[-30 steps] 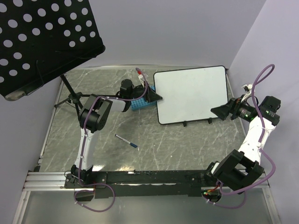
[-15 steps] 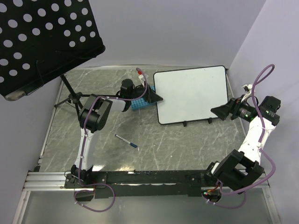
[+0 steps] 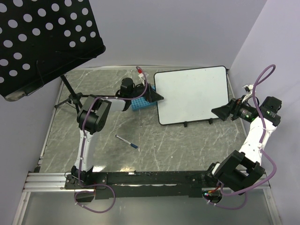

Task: Write a sentence on the whiteboard
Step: Pick up the whiteboard marker from the center of the board.

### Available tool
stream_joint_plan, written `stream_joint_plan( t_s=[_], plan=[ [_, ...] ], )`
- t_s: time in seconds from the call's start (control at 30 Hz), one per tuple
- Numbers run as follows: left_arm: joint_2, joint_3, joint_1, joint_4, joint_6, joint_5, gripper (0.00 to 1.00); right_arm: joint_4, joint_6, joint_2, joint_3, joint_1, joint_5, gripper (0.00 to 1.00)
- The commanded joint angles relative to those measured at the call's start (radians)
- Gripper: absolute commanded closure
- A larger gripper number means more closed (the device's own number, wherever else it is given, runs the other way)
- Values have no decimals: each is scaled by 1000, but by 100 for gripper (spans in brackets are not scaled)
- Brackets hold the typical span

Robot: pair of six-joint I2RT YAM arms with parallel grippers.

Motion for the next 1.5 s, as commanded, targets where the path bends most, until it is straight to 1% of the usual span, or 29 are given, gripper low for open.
stream_joint_plan(
  t_s=[0.0,0.1,0.23,0.3,0.33,0.37,0.43,0.47,0.53,0.57,0.6,0.67,0.7,0.73,0.77,0.8,0.83,0.87,0.93,0.97,1.03,1.1,1.13,1.23,1.27,1.3,1.37,1.43,1.47],
  plan=[
    [-102,-33,12,33,4,2,17,5,-27,-10,-3,6,-43,0],
    [-148,-100,24,53,4,-7,16,5,-27,-9,-4,4,-45,0],
    [-221,-201,53,36,19,-41,11,8,-28,-4,-6,7,-50,0],
    [-274,-262,61,-10,52,-64,11,19,-21,-3,-11,13,-54,0],
    [-294,-276,61,-42,74,-98,10,30,-17,-4,-17,21,-53,0],
    [-313,-286,63,-132,100,-116,8,34,-17,-6,-18,26,-51,0],
    [-378,-321,57,-224,180,-171,7,50,-13,-12,-26,39,-42,0],
    [-432,-338,57,-251,209,-235,7,56,-10,-20,-29,53,-36,0],
    [-487,-382,55,-346,220,-306,6,71,-2,-27,-41,73,-24,0],
    [-516,-390,53,-384,224,-379,3,85,2,-33,-46,93,-19,0],
    [-574,-398,50,-486,223,-415,1,91,6,-38,-49,110,-14,0],
    [-644,-409,35,-588,218,-489,1,103,9,-49,-57,142,6,0],
    [-725,-433,27,-623,215,-563,1,109,10,-55,-57,180,16,0],
    [-771,-450,11,-684,209,-598,1,119,15,-61,-64,206,24,0],
    [-820,-471,3,-706,182,-630,3,128,18,-73,-70,226,36,0],
    [-915,-509,0,-725,159,-686,3,152,30,-82,-76,269,41,0],
    [-960,-528,-3,-770,125,-711,3,165,35,-90,-93,289,42,0],
    [-1036,-545,-3,-792,53,-739,3,177,39,-104,-104,303,44,0],
    [-1090,-591,0,-834,-16,-782,3,203,39,-118,-130,331,39,0],
    [-1125,-600,3,-881,-76,-776,3,212,39,-130,-141,335,32,0],
    [-1141,-626,15,-903,-110,-680,3,247,47,-142,-174,342,23,0],
    [-1165,-660,17,-923,-174,-633,3,261,59,-167,-184,348,22,0],
    [-1178,-674,3,-938,-193,-667,3,280,64,-178,-196,361,21,0],
    [-1219,-662,-63,-1158,-226,-831,1,301,73,-216,-213,392,45,0],
    [-1238,-654,-75,-1212,-254,-919,1,303,73,-219,-215,397,46,0],
    [-1250,-656,-95,-1313,-277,-957,1,304,73,-221,-216,400,42,0],
    [-1294,-681,-112,-1370,-369,-1029,1,301,73,-219,-215,414,39,0],
    [-1313,-701,-137,-1410,-432,-1053,3,297,70,-208,-210,424,47,0],
    [-1308,-706,-144,-1427,-505,-1075,3,291,64,-205,-207,435,52,0]
  ],
)
